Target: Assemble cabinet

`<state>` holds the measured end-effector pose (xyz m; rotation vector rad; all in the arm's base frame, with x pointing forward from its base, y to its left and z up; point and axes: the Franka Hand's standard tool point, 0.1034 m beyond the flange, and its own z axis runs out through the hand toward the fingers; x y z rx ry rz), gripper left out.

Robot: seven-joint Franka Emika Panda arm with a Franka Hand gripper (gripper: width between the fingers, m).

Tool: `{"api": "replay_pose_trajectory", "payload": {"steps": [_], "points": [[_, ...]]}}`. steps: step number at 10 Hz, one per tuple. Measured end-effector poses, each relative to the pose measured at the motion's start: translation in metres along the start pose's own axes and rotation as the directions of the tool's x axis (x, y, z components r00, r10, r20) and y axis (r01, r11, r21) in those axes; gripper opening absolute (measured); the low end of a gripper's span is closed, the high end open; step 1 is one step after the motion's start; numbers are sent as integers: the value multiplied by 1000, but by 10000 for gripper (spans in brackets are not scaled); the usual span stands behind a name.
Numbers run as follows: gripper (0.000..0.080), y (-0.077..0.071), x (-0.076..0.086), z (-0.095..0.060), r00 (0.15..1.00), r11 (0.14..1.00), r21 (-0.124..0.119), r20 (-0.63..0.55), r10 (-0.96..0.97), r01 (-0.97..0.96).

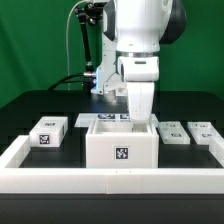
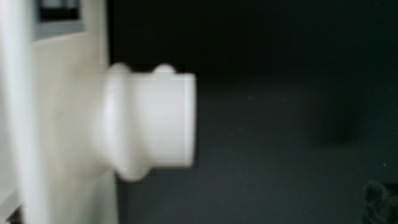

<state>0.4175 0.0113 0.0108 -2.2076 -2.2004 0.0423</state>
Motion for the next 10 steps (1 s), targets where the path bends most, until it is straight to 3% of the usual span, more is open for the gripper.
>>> {"api": "replay_pose_trajectory", "payload": {"steps": [2,4,6,7,8,10], "points": [[798,0,4,1,999,999,0,-1,45,-45],[559,7,8,-8,998,998,-7,4,58,-58],[242,5,7,-5,998,998,-1,4,60,-60],[242,5,7,-5,998,998,-1,4,60,-60],[72,5,7,-5,998,998,-2,4,60,-60],[36,5,7,-6,998,998,-4,3,60,-60]]}}
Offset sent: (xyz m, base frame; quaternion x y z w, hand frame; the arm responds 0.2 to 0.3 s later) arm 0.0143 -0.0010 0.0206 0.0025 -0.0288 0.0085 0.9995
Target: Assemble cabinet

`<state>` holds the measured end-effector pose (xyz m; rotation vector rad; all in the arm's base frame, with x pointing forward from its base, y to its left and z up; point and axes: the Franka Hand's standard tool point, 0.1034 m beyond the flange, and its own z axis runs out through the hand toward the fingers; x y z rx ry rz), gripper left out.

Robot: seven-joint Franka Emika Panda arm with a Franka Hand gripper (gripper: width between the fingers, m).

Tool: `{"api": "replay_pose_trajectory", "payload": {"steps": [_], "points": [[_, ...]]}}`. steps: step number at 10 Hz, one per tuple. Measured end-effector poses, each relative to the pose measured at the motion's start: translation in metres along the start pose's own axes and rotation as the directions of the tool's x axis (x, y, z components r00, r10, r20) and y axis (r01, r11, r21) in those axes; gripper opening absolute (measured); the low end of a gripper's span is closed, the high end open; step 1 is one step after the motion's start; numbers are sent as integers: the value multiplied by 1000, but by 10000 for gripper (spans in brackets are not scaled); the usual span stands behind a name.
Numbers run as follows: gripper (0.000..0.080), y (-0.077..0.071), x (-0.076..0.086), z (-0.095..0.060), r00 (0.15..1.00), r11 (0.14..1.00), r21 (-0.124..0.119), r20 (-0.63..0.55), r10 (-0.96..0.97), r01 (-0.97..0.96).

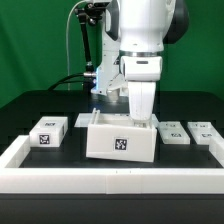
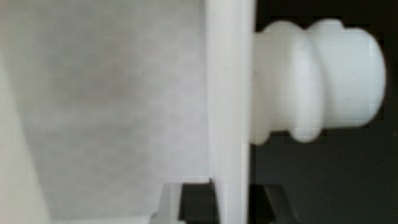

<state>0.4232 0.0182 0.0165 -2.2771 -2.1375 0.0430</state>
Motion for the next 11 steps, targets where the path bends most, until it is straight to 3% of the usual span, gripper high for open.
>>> {"api": "replay_pose_trajectory", "payload": {"steps": [5,8,11], "points": [[37,5,-1,-2,1000,1000,0,2,-23,23],[37,27,-2,-6,999,999,19,14,-41,41],[37,57,21,-3,999,999,-3,-2,-36,36]]}}
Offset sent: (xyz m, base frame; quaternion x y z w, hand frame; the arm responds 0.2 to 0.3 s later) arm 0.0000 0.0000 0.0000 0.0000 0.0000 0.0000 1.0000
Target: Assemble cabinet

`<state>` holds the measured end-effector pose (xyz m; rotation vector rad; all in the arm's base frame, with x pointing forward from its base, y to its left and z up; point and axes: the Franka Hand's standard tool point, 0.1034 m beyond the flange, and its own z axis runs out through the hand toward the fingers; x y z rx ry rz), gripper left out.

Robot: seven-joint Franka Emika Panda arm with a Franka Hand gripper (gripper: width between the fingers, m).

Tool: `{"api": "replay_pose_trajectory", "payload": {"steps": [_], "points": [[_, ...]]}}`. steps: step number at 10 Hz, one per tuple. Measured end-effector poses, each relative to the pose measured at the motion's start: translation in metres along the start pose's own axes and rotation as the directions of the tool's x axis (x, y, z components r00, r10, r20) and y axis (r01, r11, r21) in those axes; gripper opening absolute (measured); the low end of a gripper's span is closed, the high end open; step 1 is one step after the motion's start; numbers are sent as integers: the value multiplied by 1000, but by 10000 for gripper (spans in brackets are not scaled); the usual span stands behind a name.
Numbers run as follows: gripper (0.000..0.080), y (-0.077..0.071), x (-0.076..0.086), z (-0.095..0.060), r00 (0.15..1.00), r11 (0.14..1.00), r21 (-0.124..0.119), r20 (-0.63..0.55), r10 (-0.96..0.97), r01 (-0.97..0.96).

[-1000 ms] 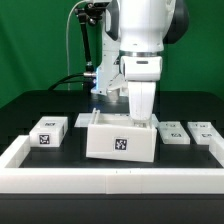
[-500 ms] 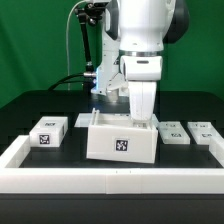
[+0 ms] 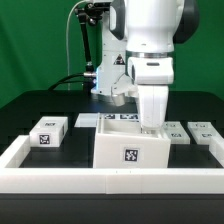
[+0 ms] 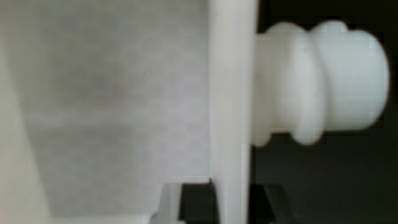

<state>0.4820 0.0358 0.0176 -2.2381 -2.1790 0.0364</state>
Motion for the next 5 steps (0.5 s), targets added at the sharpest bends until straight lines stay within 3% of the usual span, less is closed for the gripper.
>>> {"api": "replay_pose_trajectory", "payload": {"steps": [1,4,5], "points": [[37,8,8,-1,1000,1000,14,1,-12,12],[38,9,7,0,1000,1000,2,-4,-8,8],[38,15,16,0,1000,1000,-5,-12,-24,24]]}}
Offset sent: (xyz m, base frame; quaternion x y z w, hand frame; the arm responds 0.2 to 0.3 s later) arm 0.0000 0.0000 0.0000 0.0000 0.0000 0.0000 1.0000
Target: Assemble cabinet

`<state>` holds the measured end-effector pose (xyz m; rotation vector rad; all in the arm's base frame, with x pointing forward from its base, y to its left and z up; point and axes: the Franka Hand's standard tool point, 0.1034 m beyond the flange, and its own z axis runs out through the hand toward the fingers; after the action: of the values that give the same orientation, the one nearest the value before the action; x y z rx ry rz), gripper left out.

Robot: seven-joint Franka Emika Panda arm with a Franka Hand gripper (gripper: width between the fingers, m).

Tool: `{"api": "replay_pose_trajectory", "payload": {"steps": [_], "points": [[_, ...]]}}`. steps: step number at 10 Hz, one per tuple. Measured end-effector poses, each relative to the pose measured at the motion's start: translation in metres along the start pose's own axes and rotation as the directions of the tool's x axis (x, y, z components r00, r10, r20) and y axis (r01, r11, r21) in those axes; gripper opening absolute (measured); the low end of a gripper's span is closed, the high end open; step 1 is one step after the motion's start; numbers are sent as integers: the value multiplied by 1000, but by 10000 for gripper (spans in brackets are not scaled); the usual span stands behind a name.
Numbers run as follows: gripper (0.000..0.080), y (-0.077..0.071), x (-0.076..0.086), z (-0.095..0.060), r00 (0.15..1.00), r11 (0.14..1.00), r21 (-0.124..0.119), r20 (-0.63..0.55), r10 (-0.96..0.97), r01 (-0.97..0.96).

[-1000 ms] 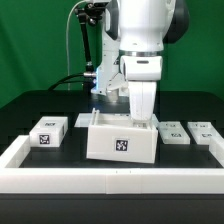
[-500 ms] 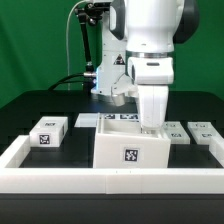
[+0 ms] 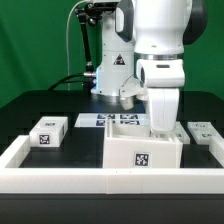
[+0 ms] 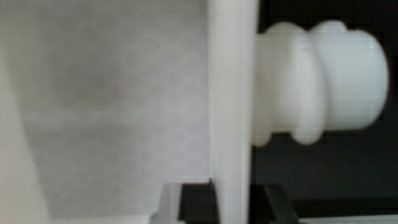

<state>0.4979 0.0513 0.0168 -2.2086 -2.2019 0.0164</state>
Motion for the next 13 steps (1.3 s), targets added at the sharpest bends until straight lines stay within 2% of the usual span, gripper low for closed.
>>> {"api": "replay_pose_trajectory", "payload": {"steps": [2,3,5,6,9,10,11,12,13], "points": [[38,15,31,0,1000,1000,-14,-19,24,-24],[38,19,45,0,1000,1000,15,-15,19,-19],[38,19,64,-1,999,999,20,-18,48,-48],[38,19,75,-2,999,998,37,-12,48,-48],[38,19,75,-5,998,996,66,6,58,-58],[120,18,73,-3,998,996,69,7,60,-61],[259,18,73,-3,998,996,69,7,60,-61],[441,18,73,-3,998,996,69,7,61,-61],[576,18,73,-3,998,996,69,7,61,-61]]}}
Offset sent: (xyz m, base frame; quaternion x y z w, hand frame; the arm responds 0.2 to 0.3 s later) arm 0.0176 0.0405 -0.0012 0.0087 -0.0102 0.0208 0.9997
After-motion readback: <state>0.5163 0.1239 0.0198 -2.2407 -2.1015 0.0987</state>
